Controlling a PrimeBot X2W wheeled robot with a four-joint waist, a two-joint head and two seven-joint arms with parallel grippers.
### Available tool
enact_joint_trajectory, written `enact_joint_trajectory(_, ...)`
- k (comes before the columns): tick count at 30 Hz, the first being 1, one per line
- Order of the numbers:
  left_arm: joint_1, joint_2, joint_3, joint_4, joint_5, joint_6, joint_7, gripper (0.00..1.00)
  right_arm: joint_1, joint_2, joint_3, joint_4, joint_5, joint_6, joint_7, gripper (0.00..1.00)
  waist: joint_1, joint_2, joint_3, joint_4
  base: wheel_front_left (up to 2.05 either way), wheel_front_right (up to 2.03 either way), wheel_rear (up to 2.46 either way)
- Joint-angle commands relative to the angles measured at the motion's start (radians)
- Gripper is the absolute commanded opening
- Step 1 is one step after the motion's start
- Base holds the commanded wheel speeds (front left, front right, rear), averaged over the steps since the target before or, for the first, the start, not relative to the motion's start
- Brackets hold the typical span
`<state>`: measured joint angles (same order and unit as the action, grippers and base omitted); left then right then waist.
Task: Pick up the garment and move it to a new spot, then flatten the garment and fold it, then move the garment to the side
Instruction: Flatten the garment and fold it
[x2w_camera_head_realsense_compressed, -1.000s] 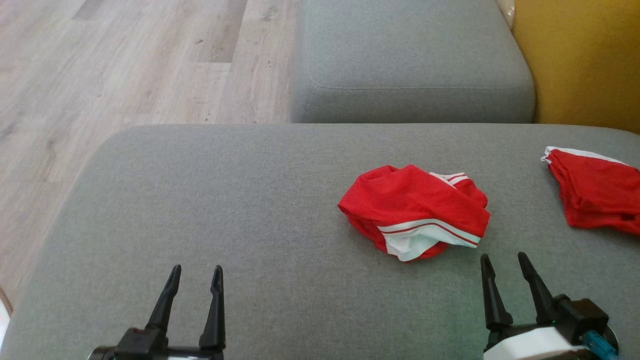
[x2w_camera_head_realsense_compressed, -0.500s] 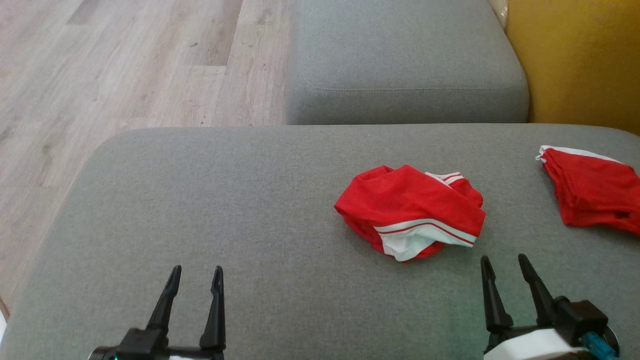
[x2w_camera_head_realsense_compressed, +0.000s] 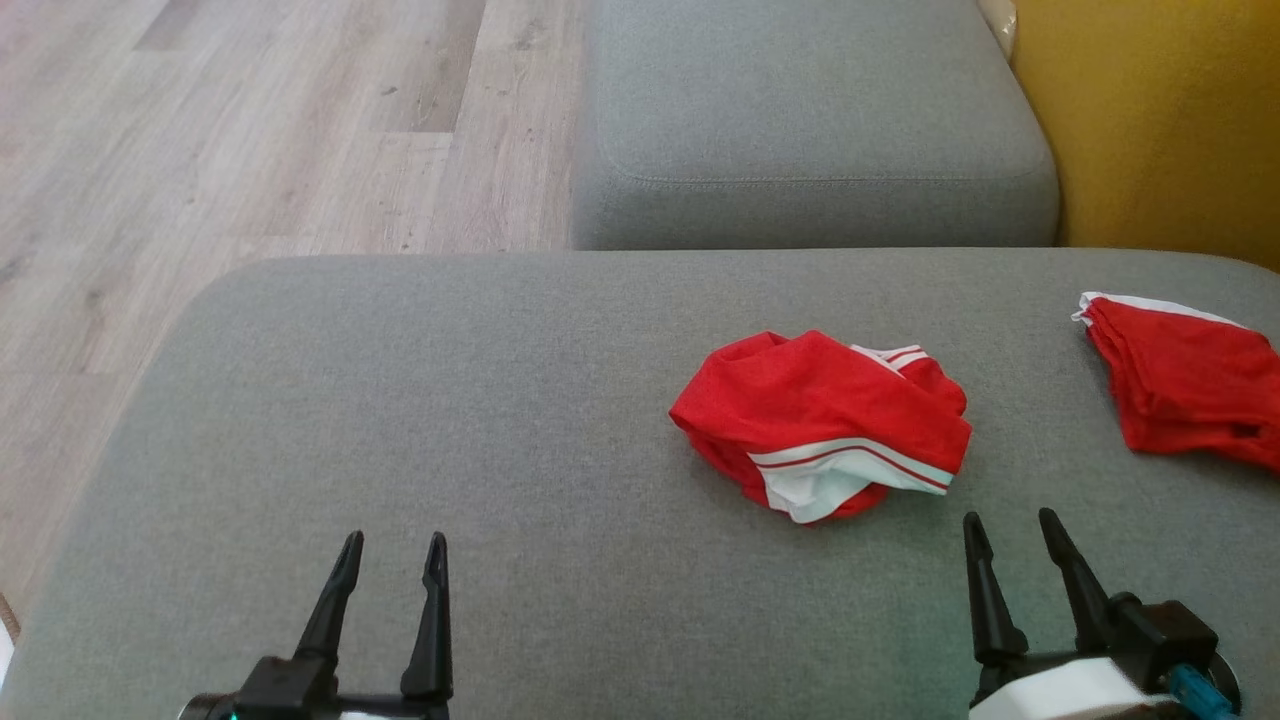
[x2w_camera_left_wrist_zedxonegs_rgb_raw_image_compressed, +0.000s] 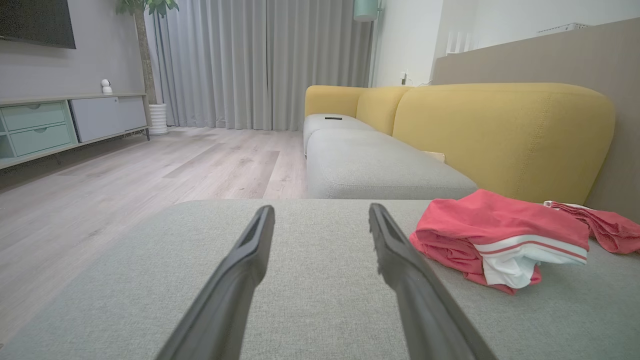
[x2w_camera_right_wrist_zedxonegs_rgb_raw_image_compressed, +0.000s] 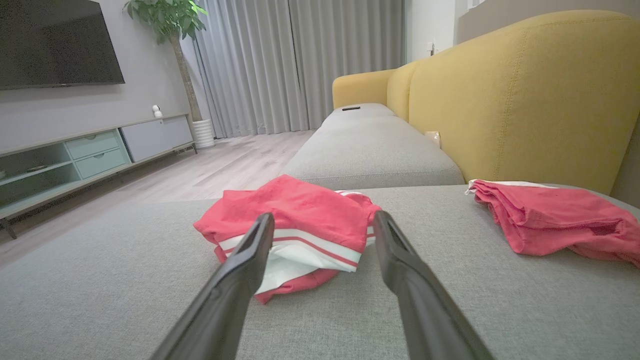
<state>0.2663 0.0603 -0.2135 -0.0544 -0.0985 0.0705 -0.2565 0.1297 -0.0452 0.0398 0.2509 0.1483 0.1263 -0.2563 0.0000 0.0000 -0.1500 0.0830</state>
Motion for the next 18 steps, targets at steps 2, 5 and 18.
enact_joint_trajectory(2,-0.046,-0.010,0.026,-0.030,-0.005,0.003,-0.005,1.00,-0.037,-0.005,0.020,-0.033,-0.005,0.004,-0.006,1.00,0.0000,0.0000,0.002,0.000,0.00,0.00,0.00)
enact_joint_trajectory(5,-0.047,-0.010,0.025,-0.029,-0.003,0.003,-0.005,1.00,-0.036,-0.005,0.020,-0.034,-0.002,0.004,-0.006,1.00,0.0000,0.0000,0.004,0.001,0.00,0.00,0.00)
enact_joint_trajectory(18,-0.050,-0.010,0.019,-0.028,0.009,-0.006,-0.005,1.00,-0.042,-0.005,0.021,-0.039,0.007,0.004,-0.006,1.00,0.0000,0.0000,0.020,-0.005,0.00,0.00,0.00)
